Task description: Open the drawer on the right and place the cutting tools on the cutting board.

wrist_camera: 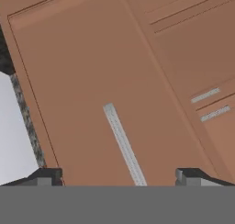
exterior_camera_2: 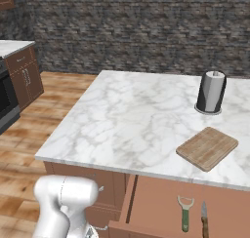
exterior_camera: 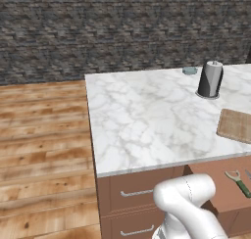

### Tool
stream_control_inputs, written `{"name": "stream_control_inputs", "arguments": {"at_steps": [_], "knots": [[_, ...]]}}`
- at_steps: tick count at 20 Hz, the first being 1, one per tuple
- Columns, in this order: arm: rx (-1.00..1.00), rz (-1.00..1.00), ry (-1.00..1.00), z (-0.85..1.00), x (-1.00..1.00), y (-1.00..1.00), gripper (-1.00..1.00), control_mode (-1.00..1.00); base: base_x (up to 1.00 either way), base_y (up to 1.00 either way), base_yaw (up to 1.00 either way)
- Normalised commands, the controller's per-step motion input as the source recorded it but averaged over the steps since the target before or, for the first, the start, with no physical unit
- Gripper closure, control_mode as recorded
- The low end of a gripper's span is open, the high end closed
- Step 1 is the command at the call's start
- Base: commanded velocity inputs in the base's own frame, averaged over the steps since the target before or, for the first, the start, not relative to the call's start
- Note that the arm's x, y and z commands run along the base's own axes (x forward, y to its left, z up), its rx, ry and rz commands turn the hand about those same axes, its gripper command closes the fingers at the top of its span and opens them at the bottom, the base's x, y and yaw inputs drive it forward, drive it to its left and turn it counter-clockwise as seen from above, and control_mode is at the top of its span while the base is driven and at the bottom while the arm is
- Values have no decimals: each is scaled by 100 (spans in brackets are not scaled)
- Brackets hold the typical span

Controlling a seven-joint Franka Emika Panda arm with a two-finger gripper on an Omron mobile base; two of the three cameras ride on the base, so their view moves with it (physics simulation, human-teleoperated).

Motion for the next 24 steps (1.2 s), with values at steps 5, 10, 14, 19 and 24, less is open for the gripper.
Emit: {"name": "stream_control_inputs", "arguments": {"at_steps": [5, 10, 14, 19, 24], "knots": [[0, 0, -10, 29, -94, -2, -100, -100, 0, 0, 0], [0, 0, -7, 50, -94, 0, -100, -100, 0, 0, 0], [0, 0, -4, 64, -62, 1, -100, -100, 0, 0, 0], [-1, 0, -2, 70, -48, 4, -100, -100, 0, 0, 0], [-7, 0, -2, 73, -41, 29, -100, -100, 0, 0, 0]]}}
